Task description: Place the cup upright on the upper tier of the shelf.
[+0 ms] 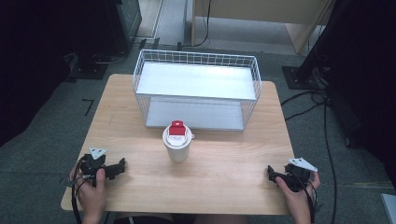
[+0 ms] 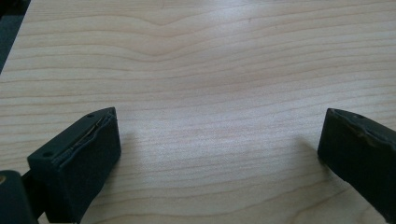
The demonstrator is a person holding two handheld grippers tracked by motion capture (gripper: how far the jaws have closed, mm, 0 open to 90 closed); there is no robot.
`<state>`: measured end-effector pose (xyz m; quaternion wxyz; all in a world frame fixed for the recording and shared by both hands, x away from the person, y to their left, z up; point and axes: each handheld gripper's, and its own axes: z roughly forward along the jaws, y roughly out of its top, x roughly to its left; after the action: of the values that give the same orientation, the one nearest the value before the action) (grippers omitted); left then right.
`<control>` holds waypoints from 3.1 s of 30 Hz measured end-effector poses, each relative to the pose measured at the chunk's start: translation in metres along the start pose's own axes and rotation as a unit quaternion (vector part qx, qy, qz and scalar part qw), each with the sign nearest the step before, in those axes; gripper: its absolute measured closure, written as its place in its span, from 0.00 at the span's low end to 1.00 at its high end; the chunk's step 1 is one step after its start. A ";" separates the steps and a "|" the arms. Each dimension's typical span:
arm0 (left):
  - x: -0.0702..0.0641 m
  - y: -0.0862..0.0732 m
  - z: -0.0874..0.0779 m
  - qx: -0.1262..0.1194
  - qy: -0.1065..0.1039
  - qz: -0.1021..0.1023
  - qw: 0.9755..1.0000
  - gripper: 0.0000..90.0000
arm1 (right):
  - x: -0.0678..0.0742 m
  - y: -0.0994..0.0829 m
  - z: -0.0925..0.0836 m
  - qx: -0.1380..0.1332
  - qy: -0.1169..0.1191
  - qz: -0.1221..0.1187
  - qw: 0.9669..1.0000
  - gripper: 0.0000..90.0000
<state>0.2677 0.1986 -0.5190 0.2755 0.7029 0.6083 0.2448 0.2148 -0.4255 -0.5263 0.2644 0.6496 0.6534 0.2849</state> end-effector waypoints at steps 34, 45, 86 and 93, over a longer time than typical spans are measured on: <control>0.000 0.000 0.000 0.000 0.000 -0.001 1.000 0.00 | 0.127 0.053 -0.023 -0.069 0.094 -0.046 0.992 0.03; 0.000 0.000 0.000 0.000 0.000 -0.001 1.000 0.00 | 0.176 0.072 -0.022 -0.093 0.127 -0.055 0.986 0.03; 0.000 0.000 0.000 0.000 0.000 -0.001 1.000 0.00 | 0.285 0.072 0.007 -0.090 0.234 -0.106 0.962 0.00; 0.000 0.000 0.000 0.000 0.000 -0.001 1.000 0.00 | 0.293 0.075 0.014 -0.093 0.240 -0.103 0.961 0.00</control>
<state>0.2678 0.1985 -0.5190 0.2760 0.7021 0.6091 0.2445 0.2724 -0.1328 -0.4753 0.1867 0.4641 0.7318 0.4629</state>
